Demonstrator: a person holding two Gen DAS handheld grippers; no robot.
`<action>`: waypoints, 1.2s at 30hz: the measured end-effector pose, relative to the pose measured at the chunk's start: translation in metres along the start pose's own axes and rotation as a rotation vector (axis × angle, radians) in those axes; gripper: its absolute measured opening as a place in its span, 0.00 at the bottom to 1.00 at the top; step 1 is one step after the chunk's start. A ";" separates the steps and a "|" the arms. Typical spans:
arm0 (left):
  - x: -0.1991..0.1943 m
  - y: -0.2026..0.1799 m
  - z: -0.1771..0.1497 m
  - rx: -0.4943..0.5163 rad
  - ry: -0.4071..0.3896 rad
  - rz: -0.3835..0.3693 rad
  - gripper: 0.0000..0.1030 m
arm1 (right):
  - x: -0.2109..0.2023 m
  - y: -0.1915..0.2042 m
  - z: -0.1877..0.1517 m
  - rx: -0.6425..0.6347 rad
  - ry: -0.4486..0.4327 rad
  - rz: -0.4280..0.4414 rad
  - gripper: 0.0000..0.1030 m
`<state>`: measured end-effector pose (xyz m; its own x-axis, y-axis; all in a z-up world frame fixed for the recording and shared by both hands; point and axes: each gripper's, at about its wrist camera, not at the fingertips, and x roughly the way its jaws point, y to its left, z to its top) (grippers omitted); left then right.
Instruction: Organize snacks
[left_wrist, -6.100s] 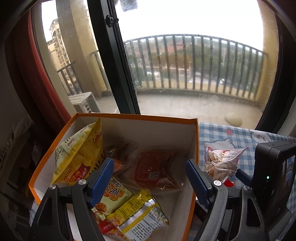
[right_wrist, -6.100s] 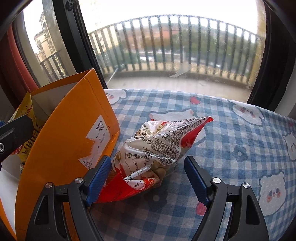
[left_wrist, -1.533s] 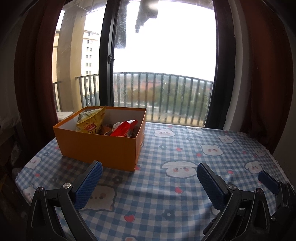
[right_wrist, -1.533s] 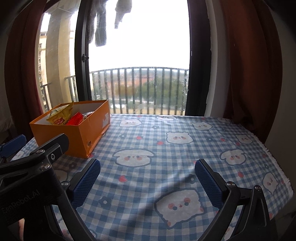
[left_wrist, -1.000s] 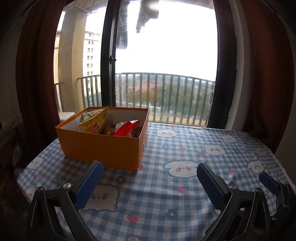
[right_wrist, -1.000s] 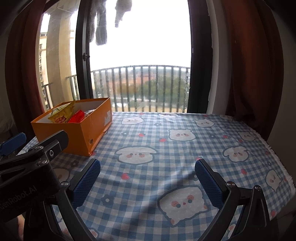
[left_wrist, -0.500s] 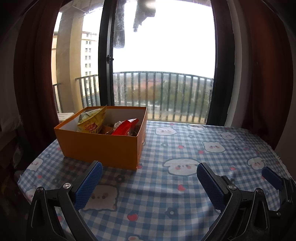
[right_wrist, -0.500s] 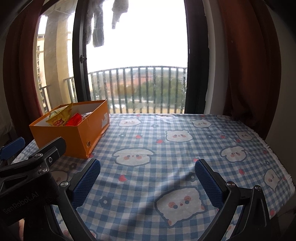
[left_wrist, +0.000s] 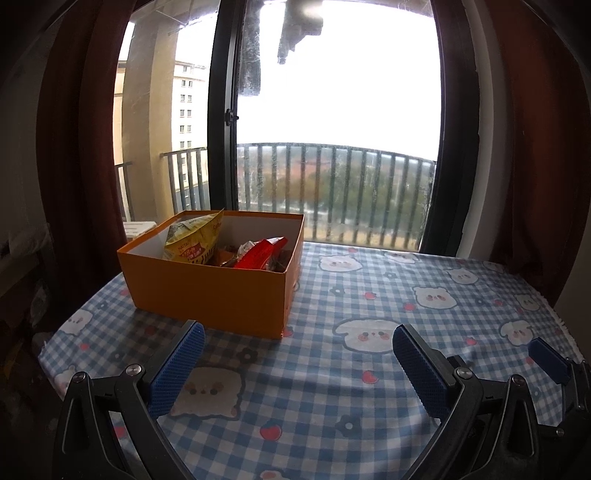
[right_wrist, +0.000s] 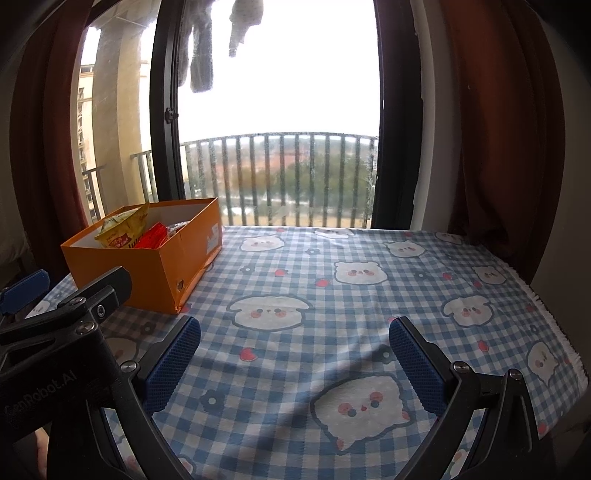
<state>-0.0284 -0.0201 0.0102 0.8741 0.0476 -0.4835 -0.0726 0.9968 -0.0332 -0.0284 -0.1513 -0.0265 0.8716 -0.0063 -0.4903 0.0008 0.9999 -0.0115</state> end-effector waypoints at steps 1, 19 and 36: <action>0.001 0.000 0.000 0.005 0.005 0.002 1.00 | 0.000 -0.001 0.000 0.002 0.000 -0.001 1.00; -0.001 -0.002 -0.002 0.019 0.005 -0.019 1.00 | 0.000 -0.004 0.001 0.004 -0.003 -0.011 1.00; 0.001 -0.005 -0.003 0.021 0.007 -0.019 1.00 | -0.003 -0.004 0.001 -0.005 -0.005 -0.018 1.00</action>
<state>-0.0287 -0.0248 0.0073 0.8718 0.0286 -0.4890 -0.0463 0.9986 -0.0241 -0.0304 -0.1556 -0.0247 0.8738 -0.0242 -0.4856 0.0140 0.9996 -0.0246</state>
